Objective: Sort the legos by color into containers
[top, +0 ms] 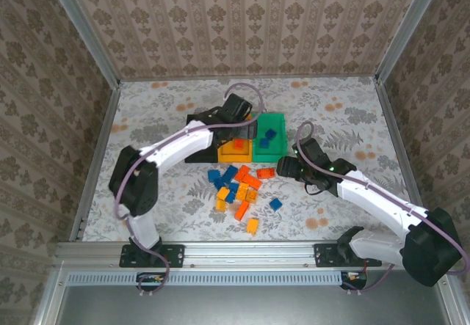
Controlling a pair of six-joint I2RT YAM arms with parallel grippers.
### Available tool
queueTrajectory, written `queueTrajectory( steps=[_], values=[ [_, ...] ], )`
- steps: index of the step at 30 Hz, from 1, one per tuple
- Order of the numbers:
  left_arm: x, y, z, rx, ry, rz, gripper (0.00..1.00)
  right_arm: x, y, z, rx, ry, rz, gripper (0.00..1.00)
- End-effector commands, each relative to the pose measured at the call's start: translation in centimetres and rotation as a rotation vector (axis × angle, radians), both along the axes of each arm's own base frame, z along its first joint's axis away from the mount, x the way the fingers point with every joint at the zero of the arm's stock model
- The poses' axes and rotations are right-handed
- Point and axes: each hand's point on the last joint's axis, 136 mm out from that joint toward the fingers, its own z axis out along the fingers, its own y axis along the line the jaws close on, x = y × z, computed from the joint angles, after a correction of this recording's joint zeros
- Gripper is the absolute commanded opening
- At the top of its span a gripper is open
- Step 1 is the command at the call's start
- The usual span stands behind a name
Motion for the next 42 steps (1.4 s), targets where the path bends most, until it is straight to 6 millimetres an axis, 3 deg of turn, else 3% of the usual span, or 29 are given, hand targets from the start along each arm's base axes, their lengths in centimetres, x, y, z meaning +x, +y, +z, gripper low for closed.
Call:
queueTrajectory(
  steps=[1,5,9,14,18,25,33,37,42],
  values=[
    [-2.6,-0.8,3.3,-0.098,-0.060,-0.038,1.00,-2.5,0.8,-1.3,-0.023,0.061,0.087,0.78],
    [-6.7,-0.6,3.5,-0.140,-0.077,-0.075,1.00,-4.4,2.2,-2.8,-0.060,0.097,0.177,0.78],
    [-10.2,0.4,2.1,-0.170,-0.067,-0.081,1.00,-5.6,3.3,-4.3,-0.110,0.117,0.243,0.78],
    [-12.9,2.8,-0.1,-0.180,-0.040,-0.051,1.00,-6.6,4.7,-5.7,-0.159,0.135,0.319,0.77],
    [-14.5,5.3,-2.0,-0.176,-0.029,-0.001,1.00,-6.3,4.6,-7.0,-0.226,0.144,0.319,0.76],
    [-15.9,8.5,-4.0,-0.188,-0.012,0.067,1.00,-5.3,4.6,-8.5,-0.296,0.157,0.303,0.72],
    [-16.2,10.5,-4.3,-0.164,-0.021,0.109,1.00,-6.0,5.0,-9.7,-0.292,0.208,0.324,0.55],
    [-16.2,11.0,-4.6,-0.161,-0.021,0.121,1.00,-5.8,5.2,-8.8,-0.273,0.189,0.320,0.42],
    [-16.2,11.2,-4.9,-0.156,-0.014,0.128,1.00,-5.1,5.3,-6.4,-0.255,0.131,0.307,0.34]
  ],
)
